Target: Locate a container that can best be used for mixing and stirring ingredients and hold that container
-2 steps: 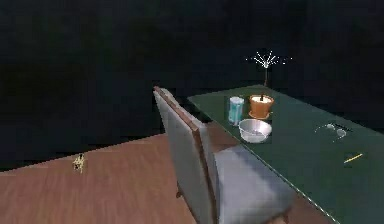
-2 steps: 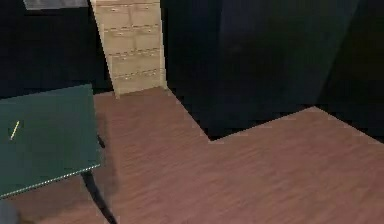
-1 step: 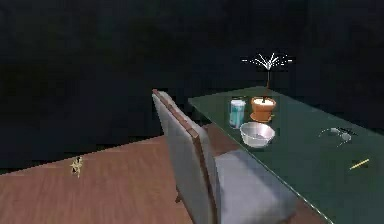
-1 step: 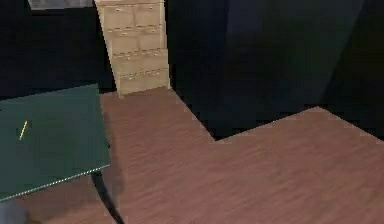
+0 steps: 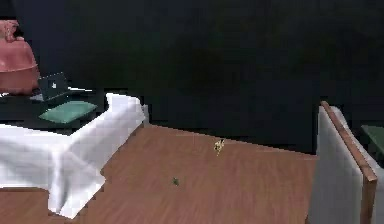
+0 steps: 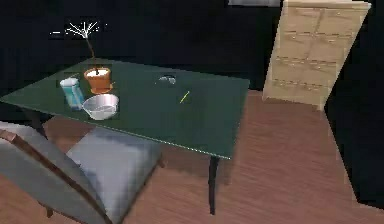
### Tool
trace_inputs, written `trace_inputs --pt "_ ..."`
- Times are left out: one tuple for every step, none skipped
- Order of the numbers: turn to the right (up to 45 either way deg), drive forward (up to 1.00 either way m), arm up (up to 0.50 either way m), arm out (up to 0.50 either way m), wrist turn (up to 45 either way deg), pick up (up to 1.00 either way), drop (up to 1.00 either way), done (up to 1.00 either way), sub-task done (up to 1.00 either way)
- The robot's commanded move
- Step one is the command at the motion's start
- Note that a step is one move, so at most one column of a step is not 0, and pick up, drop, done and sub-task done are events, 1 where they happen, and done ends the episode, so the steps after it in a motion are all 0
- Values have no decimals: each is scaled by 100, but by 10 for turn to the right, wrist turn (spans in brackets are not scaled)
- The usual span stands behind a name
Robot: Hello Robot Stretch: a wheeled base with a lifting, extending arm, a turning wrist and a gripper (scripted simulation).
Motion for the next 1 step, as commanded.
trace_inputs --pt "-210 0 0 0 0 0 0 0 0"
